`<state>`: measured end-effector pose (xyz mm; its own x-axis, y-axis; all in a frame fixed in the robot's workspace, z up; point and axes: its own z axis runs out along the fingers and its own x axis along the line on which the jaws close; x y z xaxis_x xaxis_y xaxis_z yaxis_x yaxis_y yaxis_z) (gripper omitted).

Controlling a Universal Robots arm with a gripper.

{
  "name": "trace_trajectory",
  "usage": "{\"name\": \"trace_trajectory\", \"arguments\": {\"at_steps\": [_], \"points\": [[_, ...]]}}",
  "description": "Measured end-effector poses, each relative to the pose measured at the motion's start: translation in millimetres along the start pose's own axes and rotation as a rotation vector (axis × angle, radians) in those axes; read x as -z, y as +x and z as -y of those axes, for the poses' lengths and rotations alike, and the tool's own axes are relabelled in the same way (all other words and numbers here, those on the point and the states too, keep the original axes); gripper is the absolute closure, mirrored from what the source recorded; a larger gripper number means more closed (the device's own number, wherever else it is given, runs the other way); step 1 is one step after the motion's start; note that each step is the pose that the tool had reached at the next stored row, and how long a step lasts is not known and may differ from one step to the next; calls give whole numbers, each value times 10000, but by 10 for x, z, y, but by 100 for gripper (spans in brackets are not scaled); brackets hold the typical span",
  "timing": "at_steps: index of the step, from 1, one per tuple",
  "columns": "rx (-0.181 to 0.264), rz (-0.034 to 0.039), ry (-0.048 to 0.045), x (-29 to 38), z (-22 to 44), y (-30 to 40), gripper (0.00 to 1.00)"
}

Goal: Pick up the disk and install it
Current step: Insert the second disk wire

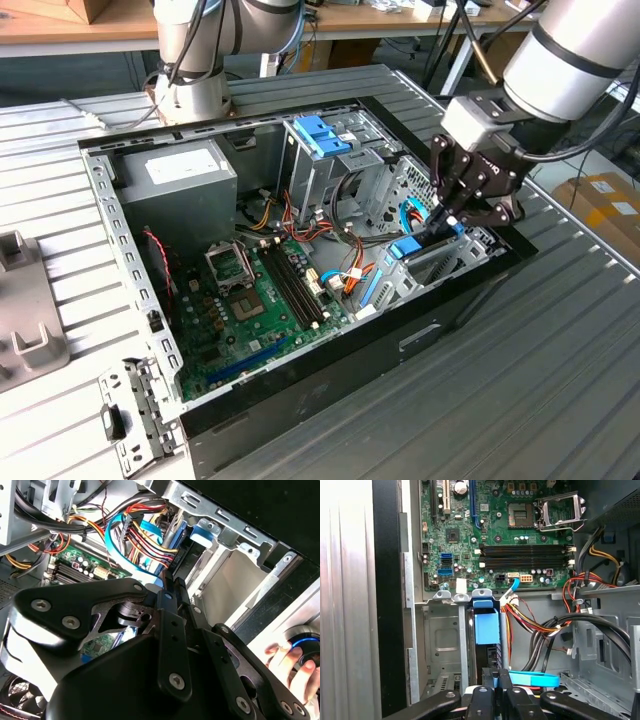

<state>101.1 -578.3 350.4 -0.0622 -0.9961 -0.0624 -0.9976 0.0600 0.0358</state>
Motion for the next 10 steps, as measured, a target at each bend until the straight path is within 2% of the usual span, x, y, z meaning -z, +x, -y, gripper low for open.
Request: {"name": "trace_trajectory", "arguments": {"at_steps": [2, 10], "points": [[1, 20, -1, -3, 0, -2, 84], [2, 17, -5, -52, 2, 2, 84]]}}
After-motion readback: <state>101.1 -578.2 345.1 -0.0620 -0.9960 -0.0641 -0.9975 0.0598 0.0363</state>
